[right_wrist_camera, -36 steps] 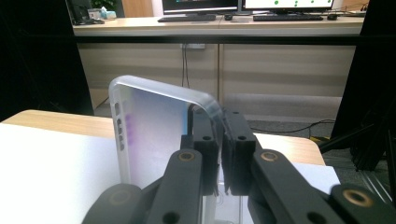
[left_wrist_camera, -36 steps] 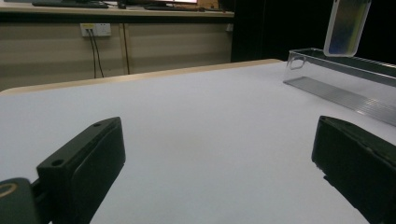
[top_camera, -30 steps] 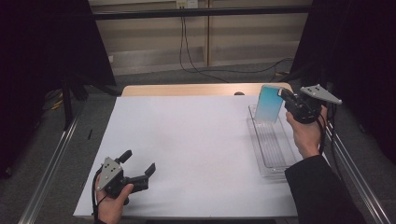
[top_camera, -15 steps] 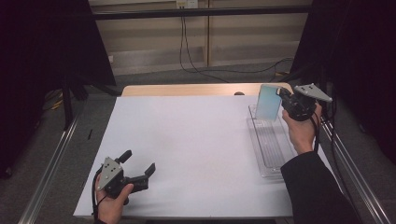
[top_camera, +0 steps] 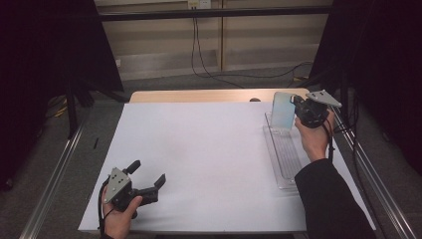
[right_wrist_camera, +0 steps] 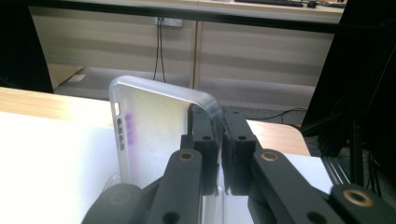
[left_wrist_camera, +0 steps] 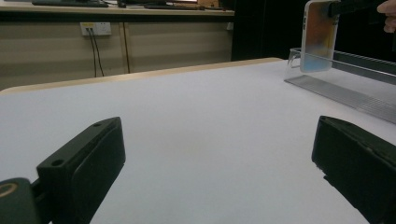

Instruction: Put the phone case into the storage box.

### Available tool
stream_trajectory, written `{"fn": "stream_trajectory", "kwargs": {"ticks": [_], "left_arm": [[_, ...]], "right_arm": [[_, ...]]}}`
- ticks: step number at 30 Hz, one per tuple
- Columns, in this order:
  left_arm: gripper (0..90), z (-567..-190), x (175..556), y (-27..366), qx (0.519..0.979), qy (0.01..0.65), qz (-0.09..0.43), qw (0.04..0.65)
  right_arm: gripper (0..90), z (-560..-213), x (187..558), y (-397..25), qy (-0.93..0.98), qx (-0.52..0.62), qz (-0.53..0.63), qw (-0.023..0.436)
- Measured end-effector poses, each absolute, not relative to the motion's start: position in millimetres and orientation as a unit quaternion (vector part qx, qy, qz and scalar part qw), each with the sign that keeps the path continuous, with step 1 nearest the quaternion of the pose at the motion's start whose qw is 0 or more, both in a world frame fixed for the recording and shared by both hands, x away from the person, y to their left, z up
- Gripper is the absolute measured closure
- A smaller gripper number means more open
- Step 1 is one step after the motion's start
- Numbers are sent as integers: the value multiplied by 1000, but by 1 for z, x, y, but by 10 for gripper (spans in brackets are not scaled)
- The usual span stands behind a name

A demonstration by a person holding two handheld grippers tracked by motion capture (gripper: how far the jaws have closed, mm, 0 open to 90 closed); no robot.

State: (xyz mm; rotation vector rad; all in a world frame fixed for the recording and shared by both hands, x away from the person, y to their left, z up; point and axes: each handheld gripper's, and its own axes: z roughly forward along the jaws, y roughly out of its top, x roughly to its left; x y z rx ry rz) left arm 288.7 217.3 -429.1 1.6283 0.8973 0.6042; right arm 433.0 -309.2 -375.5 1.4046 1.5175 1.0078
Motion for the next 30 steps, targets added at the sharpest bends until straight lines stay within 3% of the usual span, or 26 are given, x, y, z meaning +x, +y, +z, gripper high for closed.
{"fn": "stream_trajectory", "kwargs": {"ticks": [22,30], "left_arm": [[27,-429,288,216,690,382,257,559],[27,-429,288,216,691,380,258,559]], "right_arm": [[853,-393,444,-300,614,553,386,410],[851,-388,439,-302,622,560,385,390]]}}
